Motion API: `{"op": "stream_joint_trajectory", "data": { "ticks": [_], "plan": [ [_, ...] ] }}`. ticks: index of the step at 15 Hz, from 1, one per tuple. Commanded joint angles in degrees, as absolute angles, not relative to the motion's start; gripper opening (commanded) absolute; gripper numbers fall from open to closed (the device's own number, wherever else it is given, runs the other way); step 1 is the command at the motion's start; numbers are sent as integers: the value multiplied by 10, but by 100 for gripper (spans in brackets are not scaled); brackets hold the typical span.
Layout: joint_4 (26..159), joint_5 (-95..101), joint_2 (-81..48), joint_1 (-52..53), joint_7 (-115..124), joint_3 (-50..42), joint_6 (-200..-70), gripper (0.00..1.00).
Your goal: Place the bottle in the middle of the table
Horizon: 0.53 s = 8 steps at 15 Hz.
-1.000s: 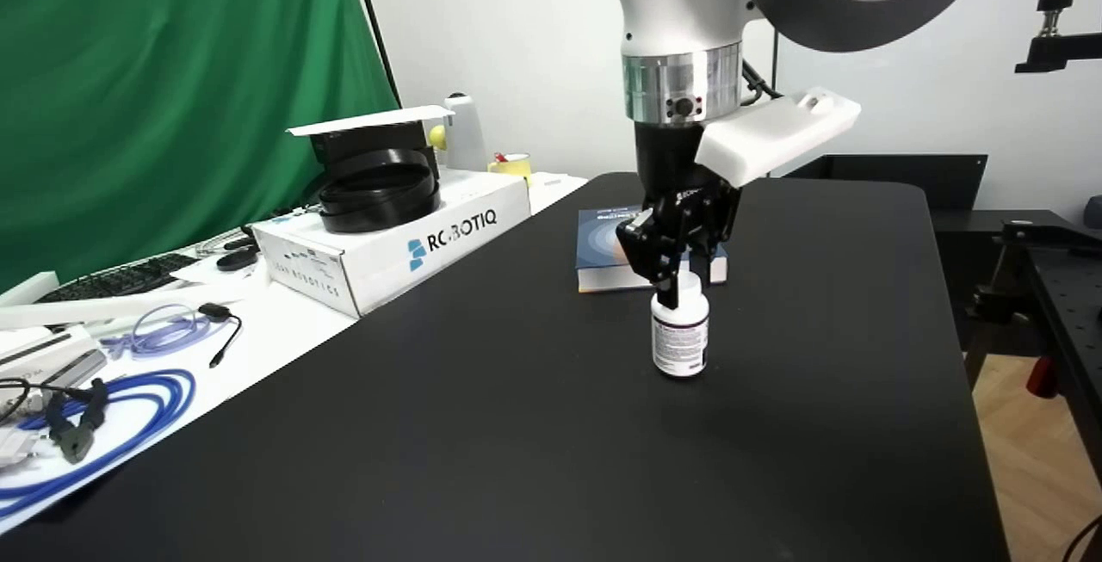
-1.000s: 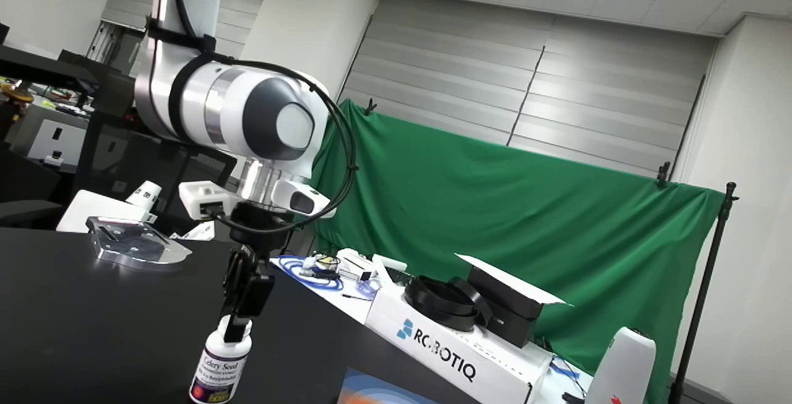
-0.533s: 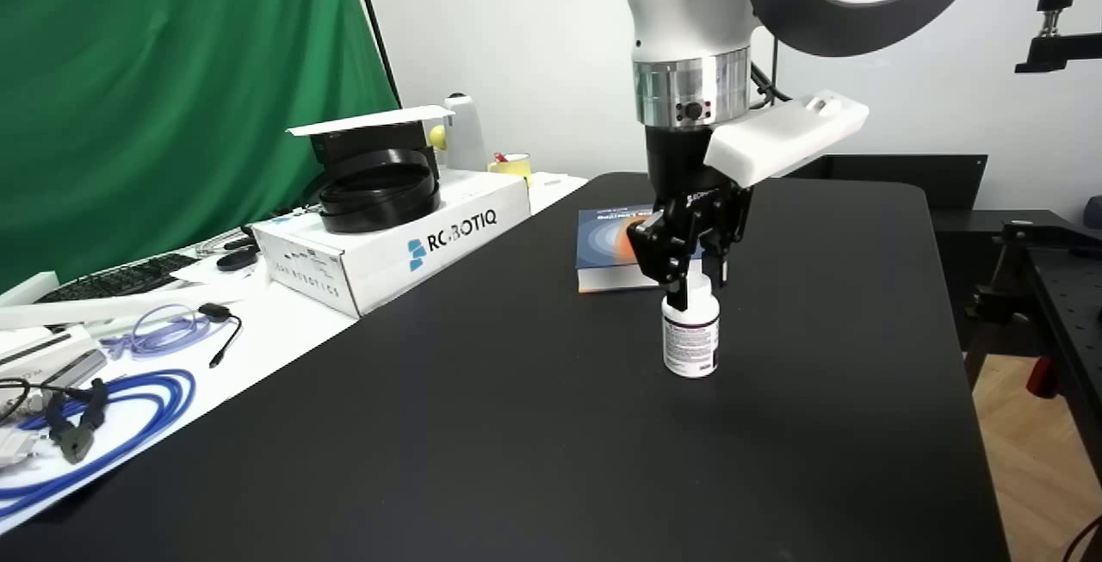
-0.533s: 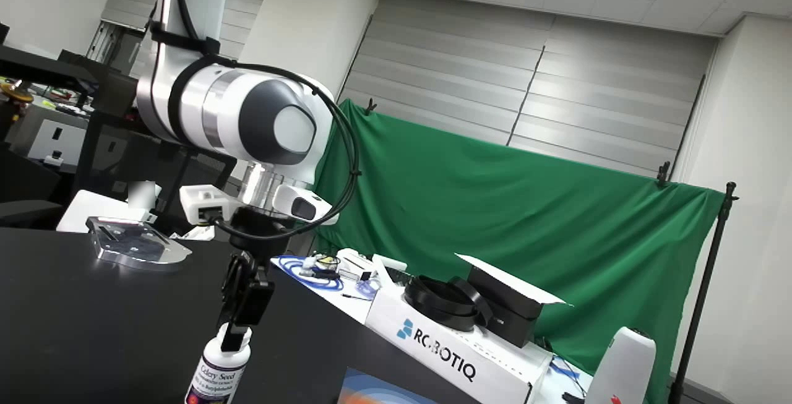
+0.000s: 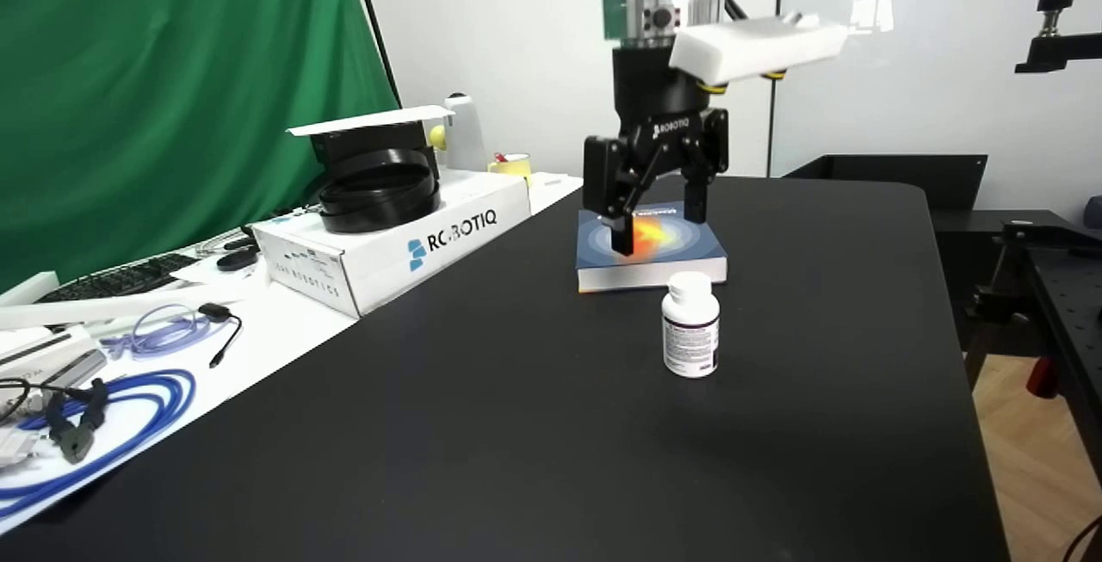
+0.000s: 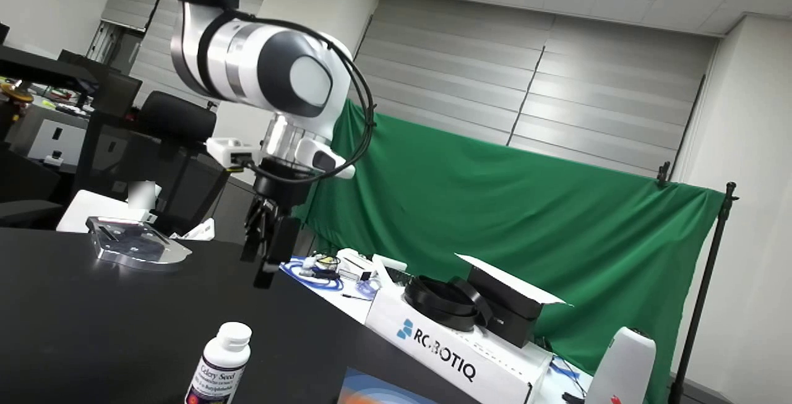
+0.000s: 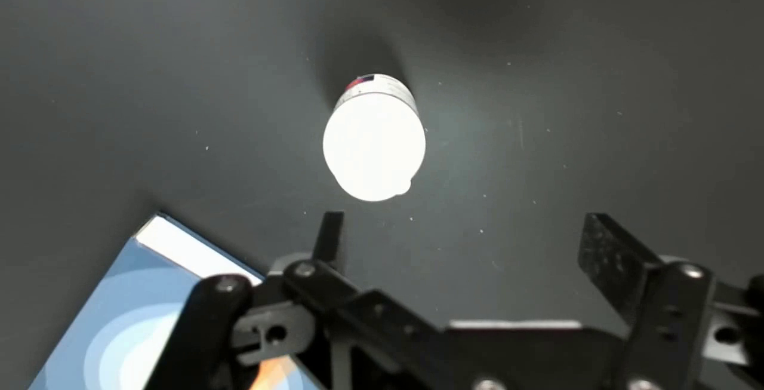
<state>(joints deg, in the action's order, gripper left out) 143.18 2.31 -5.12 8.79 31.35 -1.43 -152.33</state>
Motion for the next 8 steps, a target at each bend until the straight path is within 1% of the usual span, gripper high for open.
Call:
{"op": "stream_joint_trajectory", "data": {
  "ticks": [1,3,4,8],
  "plan": [
    [1428,15,17,77,304,7,-1463,100],
    [1422,7,27,79,293,25,-1434,100],
    [1428,20,18,69,306,23,-1459,100],
    [1427,17,27,70,301,37,-1443,100]
  ]
}}
